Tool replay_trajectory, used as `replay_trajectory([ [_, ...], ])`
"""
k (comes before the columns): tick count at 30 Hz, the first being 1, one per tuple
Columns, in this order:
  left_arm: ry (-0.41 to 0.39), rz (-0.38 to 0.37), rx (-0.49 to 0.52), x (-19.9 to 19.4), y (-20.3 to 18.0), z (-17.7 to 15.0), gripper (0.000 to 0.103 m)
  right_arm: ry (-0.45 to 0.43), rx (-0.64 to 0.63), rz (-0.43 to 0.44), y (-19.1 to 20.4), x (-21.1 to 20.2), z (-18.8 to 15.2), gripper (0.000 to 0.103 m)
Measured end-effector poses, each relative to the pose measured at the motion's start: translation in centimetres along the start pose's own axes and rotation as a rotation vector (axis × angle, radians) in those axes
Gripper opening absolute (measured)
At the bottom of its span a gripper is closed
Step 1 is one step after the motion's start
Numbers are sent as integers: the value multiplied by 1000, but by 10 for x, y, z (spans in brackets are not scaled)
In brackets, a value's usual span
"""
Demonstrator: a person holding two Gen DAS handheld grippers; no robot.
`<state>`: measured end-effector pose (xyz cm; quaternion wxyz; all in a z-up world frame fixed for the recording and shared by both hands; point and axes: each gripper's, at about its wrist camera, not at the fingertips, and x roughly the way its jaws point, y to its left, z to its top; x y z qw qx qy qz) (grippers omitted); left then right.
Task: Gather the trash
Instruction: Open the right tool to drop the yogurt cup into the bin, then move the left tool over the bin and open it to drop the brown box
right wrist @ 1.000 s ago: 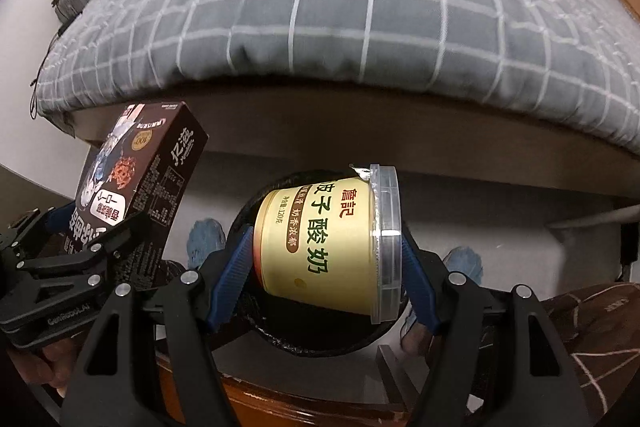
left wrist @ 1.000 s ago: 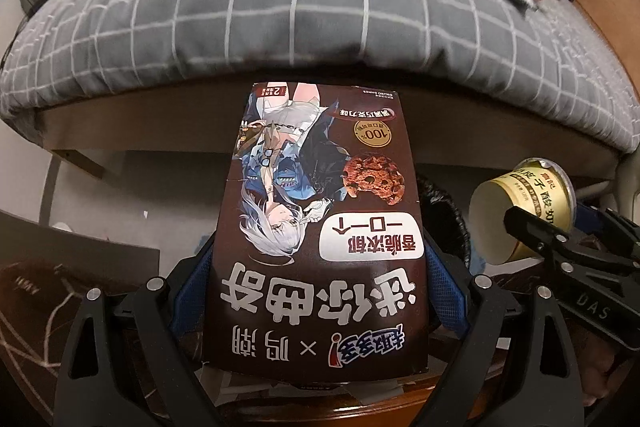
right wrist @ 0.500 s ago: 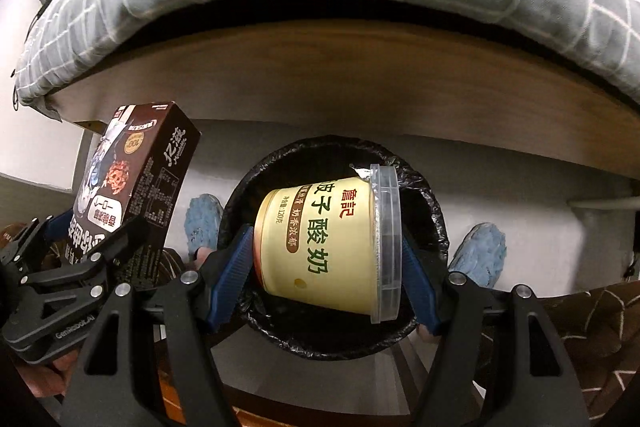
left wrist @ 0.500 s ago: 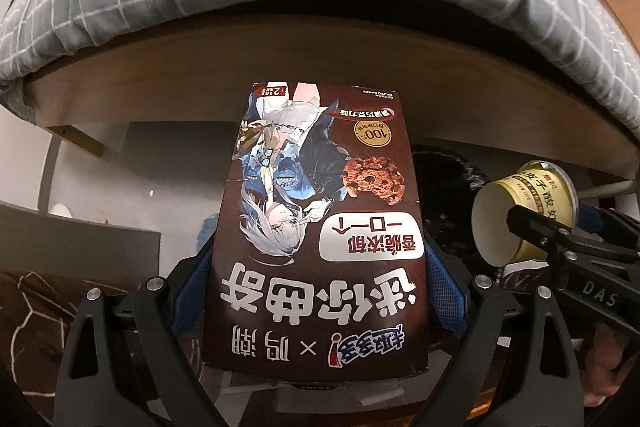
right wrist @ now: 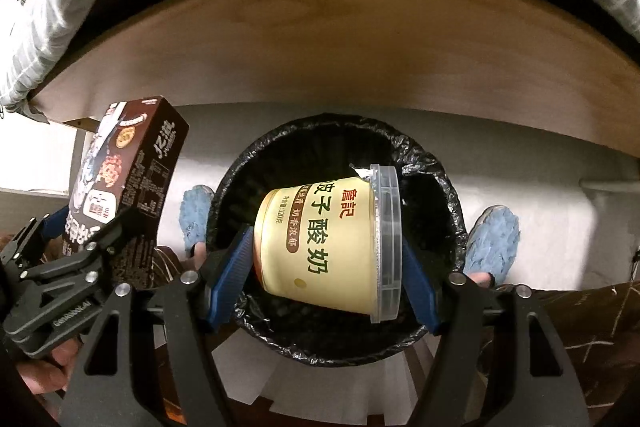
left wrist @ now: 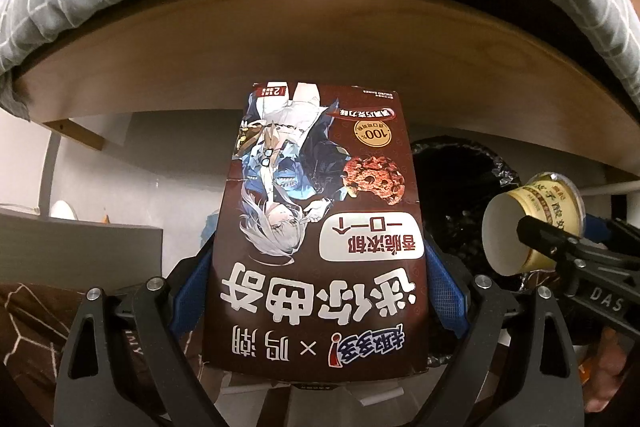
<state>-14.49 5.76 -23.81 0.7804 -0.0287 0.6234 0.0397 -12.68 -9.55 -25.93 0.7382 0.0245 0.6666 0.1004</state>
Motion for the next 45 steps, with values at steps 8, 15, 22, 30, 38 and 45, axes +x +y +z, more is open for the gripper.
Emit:
replay_trajectory([
  [8,7,11,-10,0,3,1,89,19,-2,7,1,12,2,73],
  [15,3,0,-15,-5,4,3,89,-36,-7,-15,-4,0,5,96],
  [22,4,-22,8,-6,0,2,89,-93,20,-74,-29,-22,8,96],
  [30,-17,-85,80,-18,-40,4,89,-156,50,-160,-73,-52,5,96],
  [38,2,-137,121,-18,-67,-2,89,-181,80,-195,-106,-72,-3,96],
  [45,19,-152,168,-7,-90,-9,89,-177,129,-205,-128,-70,-11,96],
])
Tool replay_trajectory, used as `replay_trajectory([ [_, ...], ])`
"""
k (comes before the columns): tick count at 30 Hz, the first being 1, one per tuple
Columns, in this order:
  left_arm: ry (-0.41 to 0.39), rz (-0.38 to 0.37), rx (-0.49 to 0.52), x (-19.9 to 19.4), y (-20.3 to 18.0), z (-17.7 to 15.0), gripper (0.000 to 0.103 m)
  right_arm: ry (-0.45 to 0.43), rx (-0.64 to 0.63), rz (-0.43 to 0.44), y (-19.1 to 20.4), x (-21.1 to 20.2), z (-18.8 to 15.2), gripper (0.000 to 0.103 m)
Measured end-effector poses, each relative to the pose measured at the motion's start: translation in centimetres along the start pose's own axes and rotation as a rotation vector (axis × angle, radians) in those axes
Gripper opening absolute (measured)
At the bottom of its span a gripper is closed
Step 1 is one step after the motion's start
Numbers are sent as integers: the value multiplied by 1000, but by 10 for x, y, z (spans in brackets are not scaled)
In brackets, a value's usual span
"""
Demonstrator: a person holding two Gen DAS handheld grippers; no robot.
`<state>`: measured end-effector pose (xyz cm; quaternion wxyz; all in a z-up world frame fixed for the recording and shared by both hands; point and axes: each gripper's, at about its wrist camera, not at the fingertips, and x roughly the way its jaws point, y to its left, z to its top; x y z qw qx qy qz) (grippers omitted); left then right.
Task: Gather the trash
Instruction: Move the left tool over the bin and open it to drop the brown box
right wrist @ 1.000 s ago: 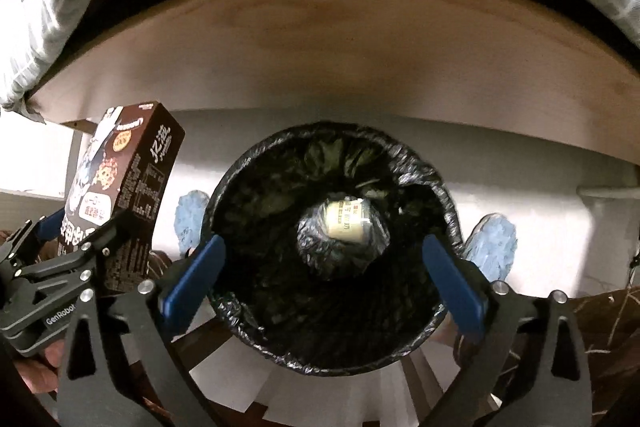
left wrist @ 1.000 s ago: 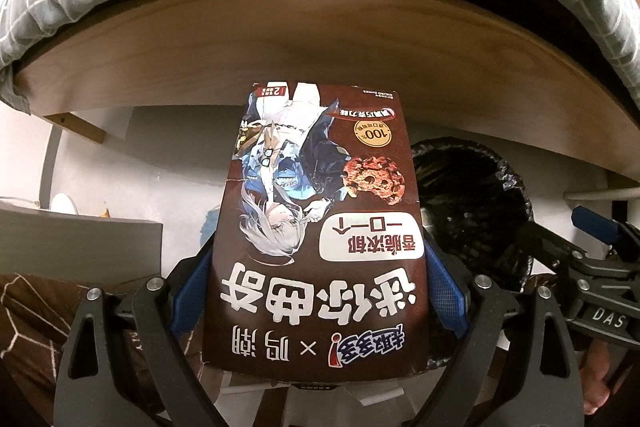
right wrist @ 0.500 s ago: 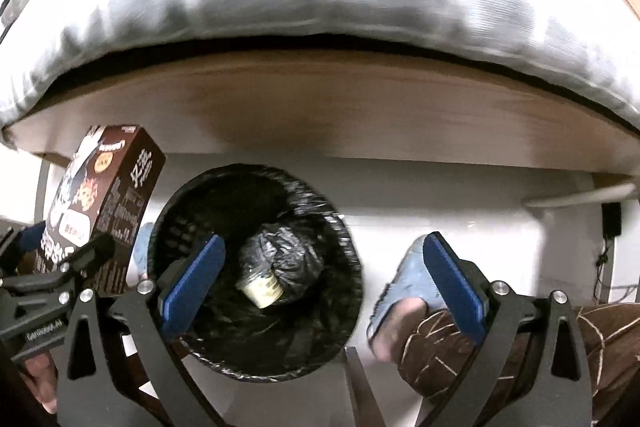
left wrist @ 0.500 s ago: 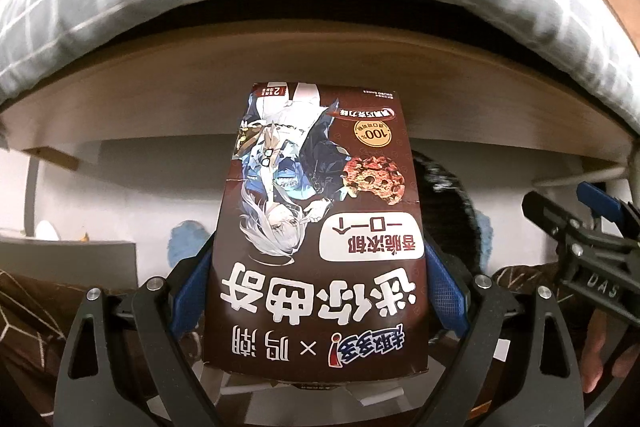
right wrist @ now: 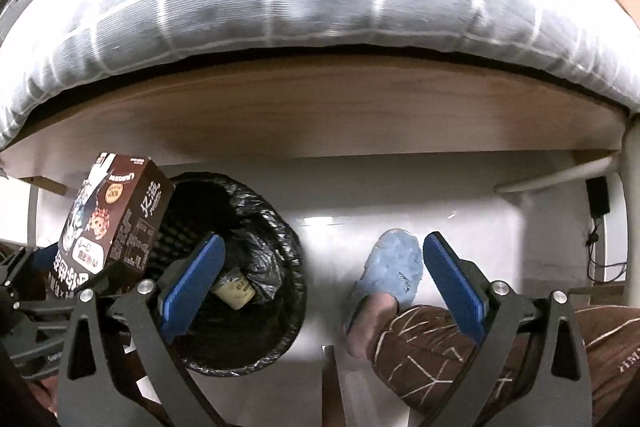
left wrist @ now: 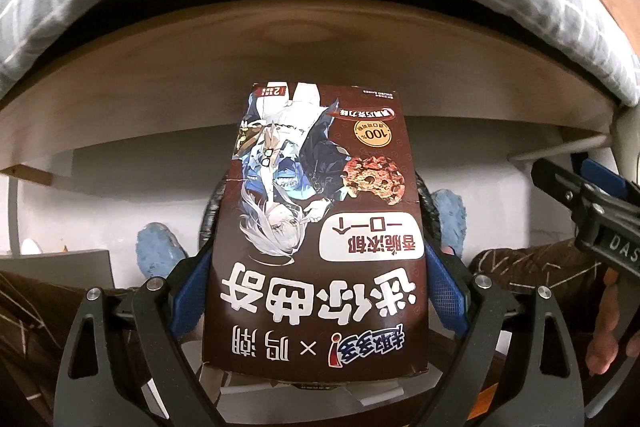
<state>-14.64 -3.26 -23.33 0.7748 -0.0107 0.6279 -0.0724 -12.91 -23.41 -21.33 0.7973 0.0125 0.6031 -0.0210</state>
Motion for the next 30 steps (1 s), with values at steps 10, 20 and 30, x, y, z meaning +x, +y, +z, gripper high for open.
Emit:
replay_trajectory([
  [10,48,1,8,26,5,10,89,29,27,10,-11,15,-6,96],
  [20,72,21,13,36,8,16,89,54,28,25,-8,24,-7,96],
  [30,74,24,1,46,5,13,97,61,-4,29,5,25,-5,96],
])
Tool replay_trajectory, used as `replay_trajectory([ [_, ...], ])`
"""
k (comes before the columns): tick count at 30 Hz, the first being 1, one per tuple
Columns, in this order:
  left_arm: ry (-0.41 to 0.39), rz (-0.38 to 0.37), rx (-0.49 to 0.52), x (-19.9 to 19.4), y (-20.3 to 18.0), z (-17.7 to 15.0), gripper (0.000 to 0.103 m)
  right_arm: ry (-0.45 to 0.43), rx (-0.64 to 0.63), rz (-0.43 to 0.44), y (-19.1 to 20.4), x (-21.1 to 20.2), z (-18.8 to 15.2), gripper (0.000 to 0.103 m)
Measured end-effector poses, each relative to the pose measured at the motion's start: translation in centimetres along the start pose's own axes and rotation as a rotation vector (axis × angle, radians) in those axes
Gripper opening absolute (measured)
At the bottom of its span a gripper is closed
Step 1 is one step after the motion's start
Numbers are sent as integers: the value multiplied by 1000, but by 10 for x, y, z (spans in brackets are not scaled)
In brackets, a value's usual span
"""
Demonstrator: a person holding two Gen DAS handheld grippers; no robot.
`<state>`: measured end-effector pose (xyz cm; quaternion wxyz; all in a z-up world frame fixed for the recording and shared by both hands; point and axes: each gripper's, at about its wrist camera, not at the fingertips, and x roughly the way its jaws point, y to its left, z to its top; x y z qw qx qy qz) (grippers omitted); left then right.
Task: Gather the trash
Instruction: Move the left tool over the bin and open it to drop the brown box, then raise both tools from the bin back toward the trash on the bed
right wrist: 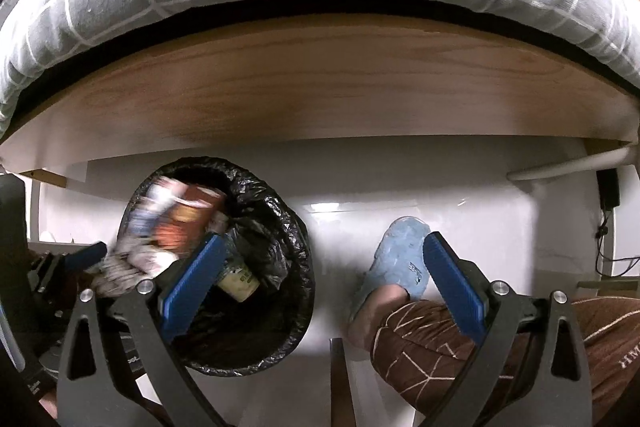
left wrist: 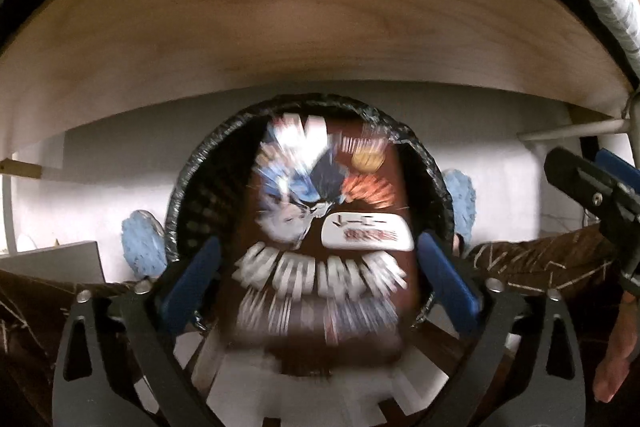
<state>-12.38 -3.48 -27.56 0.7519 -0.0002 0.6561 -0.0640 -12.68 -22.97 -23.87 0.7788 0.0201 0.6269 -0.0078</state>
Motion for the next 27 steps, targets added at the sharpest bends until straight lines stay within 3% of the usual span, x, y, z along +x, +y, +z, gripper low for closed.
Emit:
replay_trajectory([
  [11,-61,28,10,-18,4,-1,97,-6,-1,6,4,1,0,96],
  [21,-147,53,16,-69,24,-3,97,-72,-40,24,22,-26,3,96],
  [27,-215,33,5,-105,31,-5,97,-129,-57,26,27,-54,9,96],
])
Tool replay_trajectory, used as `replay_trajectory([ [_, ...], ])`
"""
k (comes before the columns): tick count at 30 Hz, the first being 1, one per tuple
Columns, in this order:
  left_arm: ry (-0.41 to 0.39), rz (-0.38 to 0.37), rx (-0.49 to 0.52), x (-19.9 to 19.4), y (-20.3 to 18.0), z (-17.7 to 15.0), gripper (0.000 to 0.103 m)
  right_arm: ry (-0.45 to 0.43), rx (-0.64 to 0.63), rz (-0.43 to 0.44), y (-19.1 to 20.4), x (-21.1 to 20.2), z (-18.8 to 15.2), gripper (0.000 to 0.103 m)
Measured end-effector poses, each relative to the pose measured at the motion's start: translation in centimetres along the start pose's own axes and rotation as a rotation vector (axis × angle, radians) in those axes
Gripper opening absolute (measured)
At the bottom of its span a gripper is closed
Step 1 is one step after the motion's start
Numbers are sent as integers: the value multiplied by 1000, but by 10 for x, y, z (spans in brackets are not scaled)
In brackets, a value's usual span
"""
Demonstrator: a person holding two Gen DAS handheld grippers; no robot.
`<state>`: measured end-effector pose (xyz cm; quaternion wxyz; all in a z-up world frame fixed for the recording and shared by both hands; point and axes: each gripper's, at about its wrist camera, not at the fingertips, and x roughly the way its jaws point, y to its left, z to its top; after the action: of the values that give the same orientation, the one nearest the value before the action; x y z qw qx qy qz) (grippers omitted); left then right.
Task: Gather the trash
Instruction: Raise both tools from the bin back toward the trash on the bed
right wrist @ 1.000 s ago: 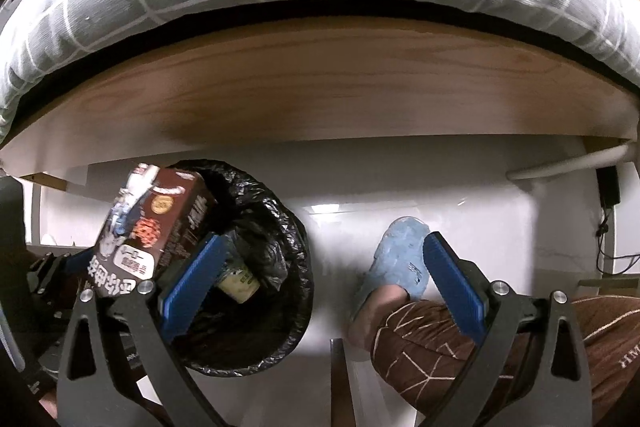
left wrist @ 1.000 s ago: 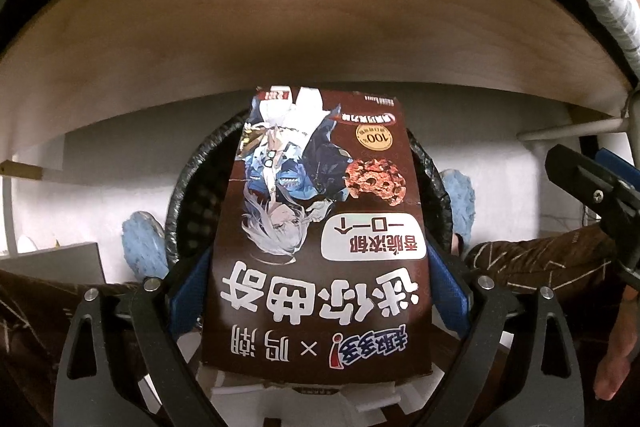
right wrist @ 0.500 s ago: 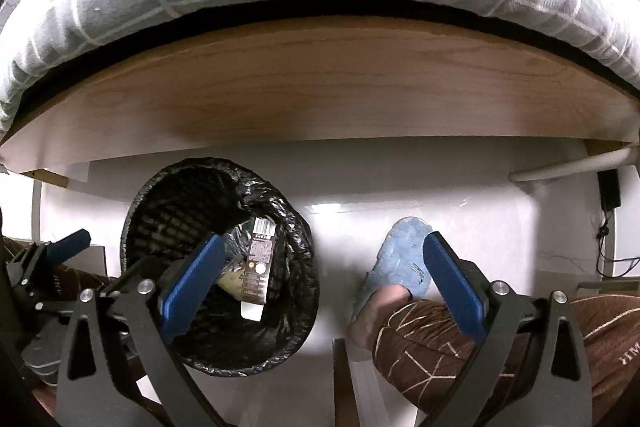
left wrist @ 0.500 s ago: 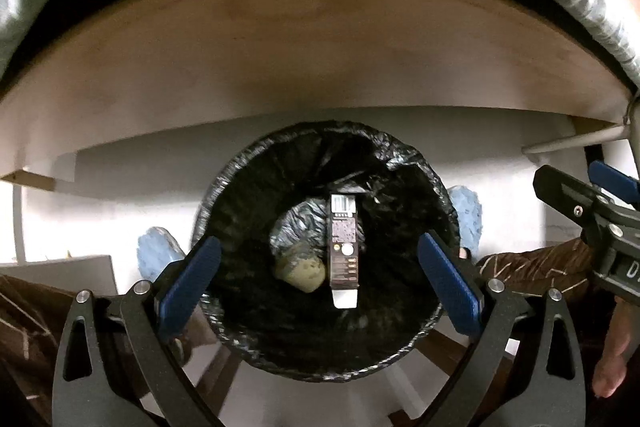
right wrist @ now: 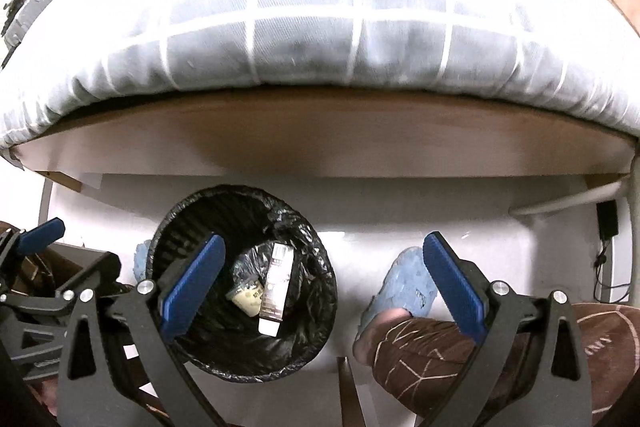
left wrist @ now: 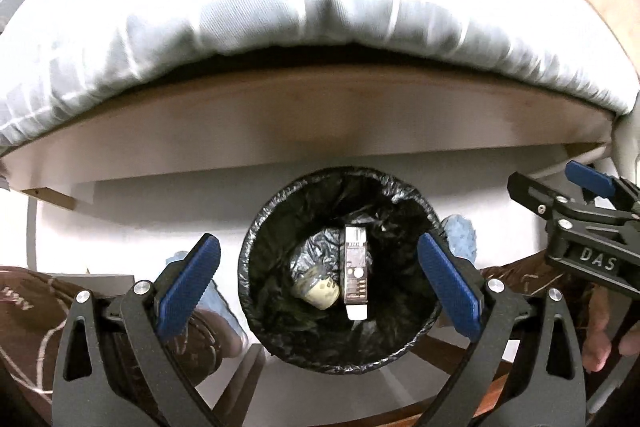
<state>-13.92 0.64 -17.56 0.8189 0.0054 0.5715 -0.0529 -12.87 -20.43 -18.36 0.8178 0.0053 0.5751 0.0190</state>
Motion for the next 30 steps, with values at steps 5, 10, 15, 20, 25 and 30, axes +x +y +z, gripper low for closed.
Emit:
replay_trajectory([
  [5,-59,-1,-14,-27,5,10,97,-54,0,0,-1,-24,7,96],
  [10,-96,-3,-30,-46,10,17,97,-104,-3,-7,-3,-44,13,96],
  [15,-128,-7,-32,-65,12,26,97,-153,-10,-19,-5,-66,20,96],
  [20,-164,-9,-29,-82,10,38,97,-202,-10,-22,-6,-87,30,96],
  [25,-189,-5,-31,-94,10,52,97,-245,-5,-24,-10,-105,46,96],
  [30,-210,1,-33,-108,9,71,97,-277,-4,-26,-14,-120,64,96],
])
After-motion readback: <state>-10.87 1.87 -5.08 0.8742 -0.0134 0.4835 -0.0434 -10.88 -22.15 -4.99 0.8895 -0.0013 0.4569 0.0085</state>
